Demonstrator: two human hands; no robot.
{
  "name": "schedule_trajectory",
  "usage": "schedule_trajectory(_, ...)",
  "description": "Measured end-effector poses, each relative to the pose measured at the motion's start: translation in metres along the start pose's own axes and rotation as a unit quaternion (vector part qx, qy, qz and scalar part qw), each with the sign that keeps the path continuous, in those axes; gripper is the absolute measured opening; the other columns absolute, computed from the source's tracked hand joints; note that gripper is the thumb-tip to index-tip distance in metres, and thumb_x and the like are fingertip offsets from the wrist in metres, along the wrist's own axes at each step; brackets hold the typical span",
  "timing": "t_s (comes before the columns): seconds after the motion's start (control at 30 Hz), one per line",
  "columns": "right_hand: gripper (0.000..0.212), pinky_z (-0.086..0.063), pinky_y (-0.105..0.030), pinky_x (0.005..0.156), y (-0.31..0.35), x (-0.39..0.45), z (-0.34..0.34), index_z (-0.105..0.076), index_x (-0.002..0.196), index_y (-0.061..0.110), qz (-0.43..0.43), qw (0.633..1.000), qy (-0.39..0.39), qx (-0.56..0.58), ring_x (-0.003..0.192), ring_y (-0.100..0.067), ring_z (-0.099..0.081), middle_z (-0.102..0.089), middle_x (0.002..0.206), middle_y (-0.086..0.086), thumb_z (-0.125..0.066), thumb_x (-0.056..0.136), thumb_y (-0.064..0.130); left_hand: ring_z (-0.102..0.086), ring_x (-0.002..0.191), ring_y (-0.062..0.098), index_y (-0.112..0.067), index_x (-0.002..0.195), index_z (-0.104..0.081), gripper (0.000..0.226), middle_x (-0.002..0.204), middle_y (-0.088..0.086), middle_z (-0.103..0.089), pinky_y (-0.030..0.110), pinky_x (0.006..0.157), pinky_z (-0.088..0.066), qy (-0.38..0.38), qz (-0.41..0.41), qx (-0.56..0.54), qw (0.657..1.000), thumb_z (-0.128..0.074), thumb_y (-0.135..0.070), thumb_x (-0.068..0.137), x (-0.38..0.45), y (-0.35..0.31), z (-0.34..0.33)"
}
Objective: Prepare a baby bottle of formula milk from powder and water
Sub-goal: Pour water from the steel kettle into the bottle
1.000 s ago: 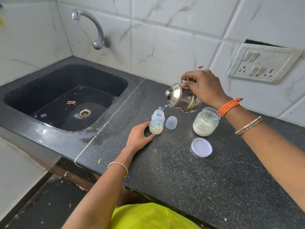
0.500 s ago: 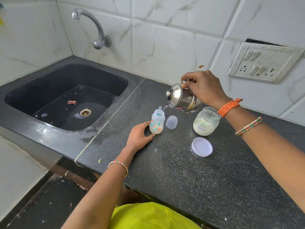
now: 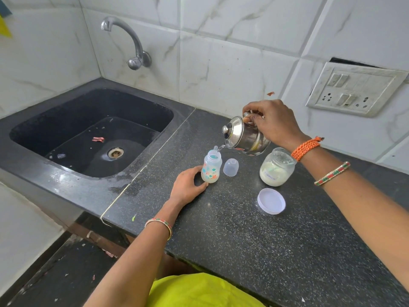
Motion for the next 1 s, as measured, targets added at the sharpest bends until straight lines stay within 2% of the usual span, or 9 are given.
schedule_trajectory(0.53, 0.016, -0.040, -0.028, 0.073, 0.009, 0.000, 0.005, -0.073, 0.097, 0.022, 0.015, 1.000, -0.022, 0.006, 0.090, -0.022, -0.065, -0.075, 0.094, -0.001, -0.060, 0.089, 0.024, -0.055, 0.117, 0.013, -0.024, 0.129, -0.053, 0.056, 0.128, -0.005, -0.061, 0.029, 0.096, -0.040, -0.002, -0.001, 0.000, 1.000, -0.071, -0.032, 0.077, 0.001, 0.002, -0.001)
schedule_trajectory(0.7, 0.016, -0.034, -0.028, 0.073, 0.013, 0.001, 0.008, -0.073, 0.097, 0.022, 0.026, 0.999, -0.036, -0.012, 0.088, -0.023, -0.061, -0.074, 0.094, -0.001, -0.059, 0.089, 0.024, -0.055, 0.118, 0.013, -0.025, 0.130, -0.052, 0.056, 0.129, -0.005, -0.061, 0.028, 0.096, -0.039, 0.001, 0.002, -0.001, 1.000, -0.071, -0.033, 0.078, 0.001, 0.002, -0.001)
schedule_trajectory(1.0, 0.019, -0.040, -0.037, 0.086, 0.020, 0.003, 0.008, -0.073, 0.102, 0.019, 0.049, 0.997, -0.034, -0.043, 0.089, -0.026, -0.063, -0.074, 0.095, -0.003, -0.056, 0.092, 0.019, -0.055, 0.117, 0.013, -0.024, 0.129, -0.053, 0.056, 0.129, -0.005, -0.061, 0.025, 0.094, -0.037, 0.002, 0.002, 0.002, 1.000, -0.071, -0.032, 0.077, 0.001, 0.002, -0.001)
Point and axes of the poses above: each hand's wrist, its own x-axis towards the middle knuckle, its own z-axis out of the back of the hand, y = z × x, the point moved 5 cm from there along x, towards the middle knuckle
